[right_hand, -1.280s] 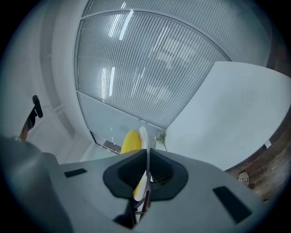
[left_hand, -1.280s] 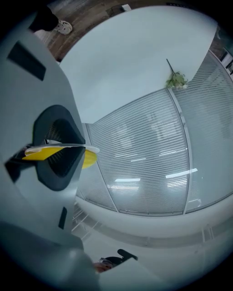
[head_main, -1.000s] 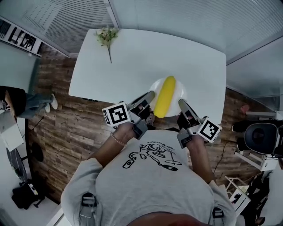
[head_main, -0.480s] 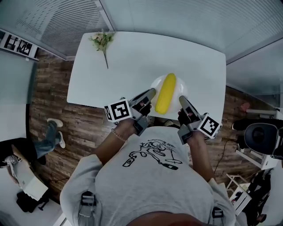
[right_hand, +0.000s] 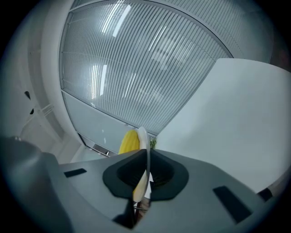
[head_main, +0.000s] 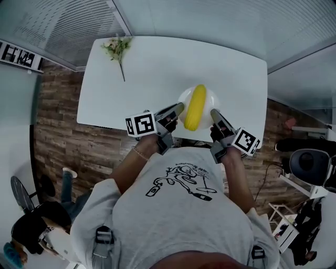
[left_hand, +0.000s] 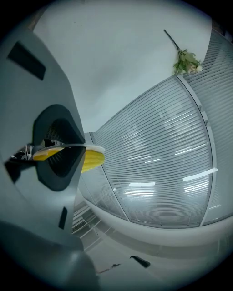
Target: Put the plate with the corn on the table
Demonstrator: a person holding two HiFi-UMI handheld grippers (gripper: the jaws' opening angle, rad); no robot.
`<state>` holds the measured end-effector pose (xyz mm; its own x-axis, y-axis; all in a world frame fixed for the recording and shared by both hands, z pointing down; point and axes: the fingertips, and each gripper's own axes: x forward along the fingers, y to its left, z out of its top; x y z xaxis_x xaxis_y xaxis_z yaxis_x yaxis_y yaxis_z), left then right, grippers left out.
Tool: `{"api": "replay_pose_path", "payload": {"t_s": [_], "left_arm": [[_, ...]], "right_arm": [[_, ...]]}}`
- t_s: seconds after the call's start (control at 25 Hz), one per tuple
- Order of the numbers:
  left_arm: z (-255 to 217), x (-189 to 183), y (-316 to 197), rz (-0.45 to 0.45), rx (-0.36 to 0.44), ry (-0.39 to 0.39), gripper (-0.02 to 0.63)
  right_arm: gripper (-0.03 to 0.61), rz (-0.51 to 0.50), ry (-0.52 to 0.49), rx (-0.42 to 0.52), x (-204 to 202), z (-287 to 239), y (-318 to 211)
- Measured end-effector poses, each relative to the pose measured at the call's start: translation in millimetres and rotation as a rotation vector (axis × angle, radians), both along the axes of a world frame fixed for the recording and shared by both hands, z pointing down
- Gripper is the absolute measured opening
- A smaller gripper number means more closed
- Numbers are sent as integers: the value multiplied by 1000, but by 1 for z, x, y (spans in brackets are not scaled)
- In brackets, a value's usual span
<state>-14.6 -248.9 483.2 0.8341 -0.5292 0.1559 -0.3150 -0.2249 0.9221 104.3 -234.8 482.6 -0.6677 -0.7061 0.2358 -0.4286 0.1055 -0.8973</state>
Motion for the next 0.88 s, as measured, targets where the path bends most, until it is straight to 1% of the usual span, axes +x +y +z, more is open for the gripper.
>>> {"api": "replay_pose_path", "payload": {"t_s": [0.44,0.64,0.88], "left_arm": [[62,6,-11,33,-48,-81,34],[97,12,-16,38,-88,-116,32],[134,25,-26,56,-104,-168,32]], "right_arm": [[35,5,60,-103,7,71,-9],[41,24,58,-172,13,110,-12],[57,44,76,-235,25,156,-19]]}}
